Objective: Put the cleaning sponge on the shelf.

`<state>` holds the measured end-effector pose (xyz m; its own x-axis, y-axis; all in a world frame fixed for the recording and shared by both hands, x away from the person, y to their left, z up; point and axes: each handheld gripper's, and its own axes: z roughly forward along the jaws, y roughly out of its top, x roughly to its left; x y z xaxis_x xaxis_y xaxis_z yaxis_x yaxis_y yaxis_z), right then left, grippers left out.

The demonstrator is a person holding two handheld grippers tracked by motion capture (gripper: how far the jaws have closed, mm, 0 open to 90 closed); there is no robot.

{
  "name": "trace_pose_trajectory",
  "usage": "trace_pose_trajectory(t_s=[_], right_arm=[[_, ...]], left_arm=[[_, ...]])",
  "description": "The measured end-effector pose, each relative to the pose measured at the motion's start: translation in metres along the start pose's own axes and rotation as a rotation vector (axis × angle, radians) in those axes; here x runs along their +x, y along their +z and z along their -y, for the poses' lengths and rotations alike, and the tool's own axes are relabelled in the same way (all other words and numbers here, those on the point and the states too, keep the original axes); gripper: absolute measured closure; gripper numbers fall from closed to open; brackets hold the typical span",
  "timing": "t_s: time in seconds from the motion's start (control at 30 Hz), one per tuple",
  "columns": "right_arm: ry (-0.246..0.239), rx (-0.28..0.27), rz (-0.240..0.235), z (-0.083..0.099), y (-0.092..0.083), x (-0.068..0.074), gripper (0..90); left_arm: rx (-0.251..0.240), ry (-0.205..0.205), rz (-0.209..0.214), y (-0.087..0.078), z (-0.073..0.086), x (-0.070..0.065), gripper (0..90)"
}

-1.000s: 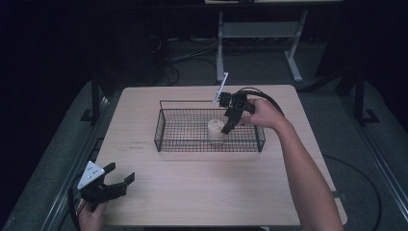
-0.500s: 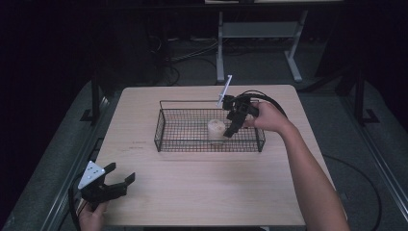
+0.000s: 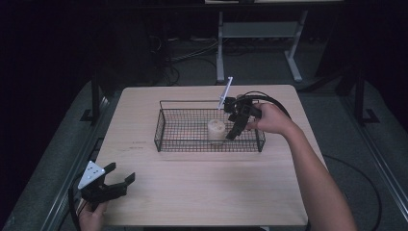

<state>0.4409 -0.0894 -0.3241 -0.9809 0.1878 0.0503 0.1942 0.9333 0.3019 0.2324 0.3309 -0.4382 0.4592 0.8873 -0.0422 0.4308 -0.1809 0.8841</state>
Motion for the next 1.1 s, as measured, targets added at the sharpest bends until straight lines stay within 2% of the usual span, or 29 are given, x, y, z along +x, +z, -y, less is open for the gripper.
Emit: trace_pose_trajectory(t_s=[0.4, 0.77, 0.9, 1.1], right_arm=[[-0.019, -0.004, -0.001, 0.013, 0.001, 0.018, 18.7], [-0.012, -0.006, -0.002, 0.028, 0.002, 0.029, 18.6], [-0.009, 0.009, 0.0, 0.033, 0.006, 0.032, 18.6], [-0.003, 0.003, -0.009, 0.039, 0.011, 0.036, 18.6]], left_arm=[[0.001, 0.003, 0.001, 0.001, 0.0, -0.001, 13.9], [0.001, 0.006, 0.002, 0.001, 0.0, -0.001, 14.0], [0.002, 0.009, 0.003, 0.001, 0.0, -0.002, 13.9], [0.003, 0.006, 0.001, 0.001, 0.0, -0.001, 14.0]])
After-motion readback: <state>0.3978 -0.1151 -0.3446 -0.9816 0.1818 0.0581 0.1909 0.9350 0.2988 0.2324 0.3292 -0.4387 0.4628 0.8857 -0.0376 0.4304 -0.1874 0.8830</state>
